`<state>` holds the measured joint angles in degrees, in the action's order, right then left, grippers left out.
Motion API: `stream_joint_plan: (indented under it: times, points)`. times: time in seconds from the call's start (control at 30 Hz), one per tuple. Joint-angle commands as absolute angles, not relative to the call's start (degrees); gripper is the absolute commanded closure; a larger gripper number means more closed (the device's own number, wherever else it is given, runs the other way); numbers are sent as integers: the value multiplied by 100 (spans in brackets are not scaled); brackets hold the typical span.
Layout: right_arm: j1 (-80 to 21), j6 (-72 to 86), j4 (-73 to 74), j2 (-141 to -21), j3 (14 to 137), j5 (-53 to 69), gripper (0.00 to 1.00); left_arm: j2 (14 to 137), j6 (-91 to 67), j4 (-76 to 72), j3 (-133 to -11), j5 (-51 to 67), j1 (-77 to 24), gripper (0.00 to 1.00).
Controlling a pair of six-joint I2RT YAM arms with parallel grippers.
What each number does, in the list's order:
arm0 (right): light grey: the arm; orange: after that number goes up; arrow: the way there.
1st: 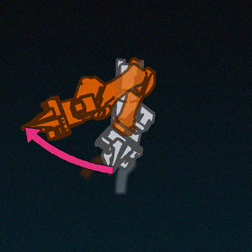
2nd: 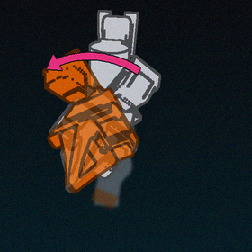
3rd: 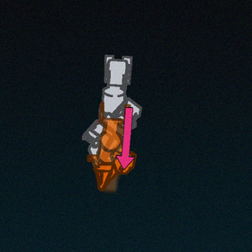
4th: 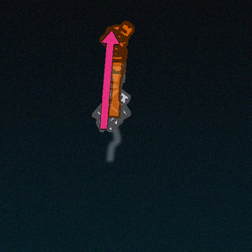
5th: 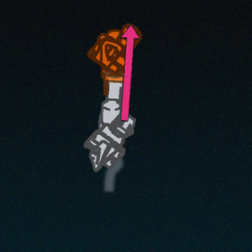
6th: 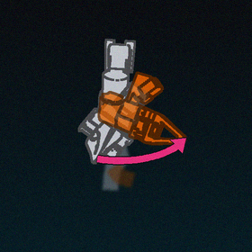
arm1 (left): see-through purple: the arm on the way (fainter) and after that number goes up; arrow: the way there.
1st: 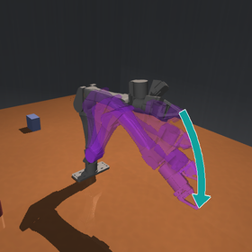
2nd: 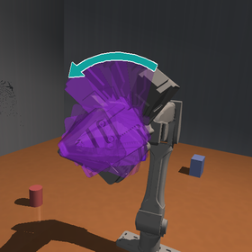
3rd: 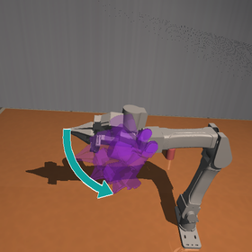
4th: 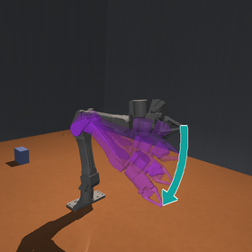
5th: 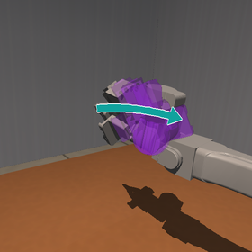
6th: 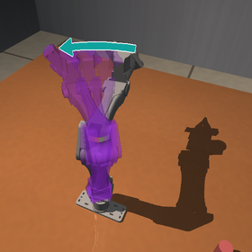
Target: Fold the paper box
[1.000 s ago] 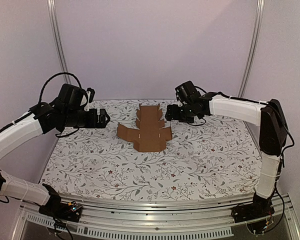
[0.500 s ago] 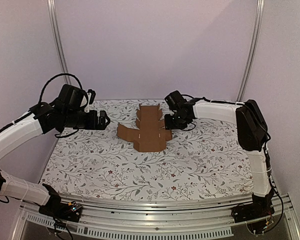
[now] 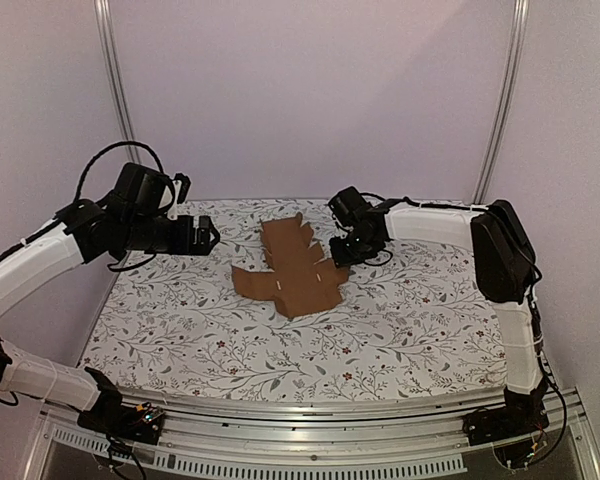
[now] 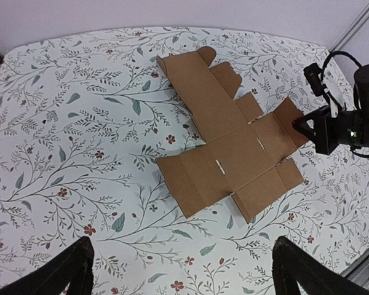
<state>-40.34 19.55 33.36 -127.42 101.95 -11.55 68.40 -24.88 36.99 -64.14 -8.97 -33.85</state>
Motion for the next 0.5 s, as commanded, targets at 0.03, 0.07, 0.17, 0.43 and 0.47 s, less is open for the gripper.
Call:
stream_joint_plan:
  times: [0.03,0.07,0.17,0.43,0.47]
  points:
    - [-4096,708,3343,-12070,9781,-725,100,6896,-2326,3965,-6723,-865,-3407,0]
    - [-4096,460,3340,-11991,9714,-553,100,6886,-2295,3986,-6757,-863,-3405,0]
    - [-4096,-593,3303,-11720,9486,-217,100,6867,-2207,4037,-6835,-901,-3410,0]
    - [-4096,-3256,3807,-11220,9014,1161,100,6829,-2275,4027,-6795,-770,-3410,0]
    - [-4096,-3582,3871,-11131,8918,1353,100,6829,-2278,4021,-6787,-741,-3415,0]
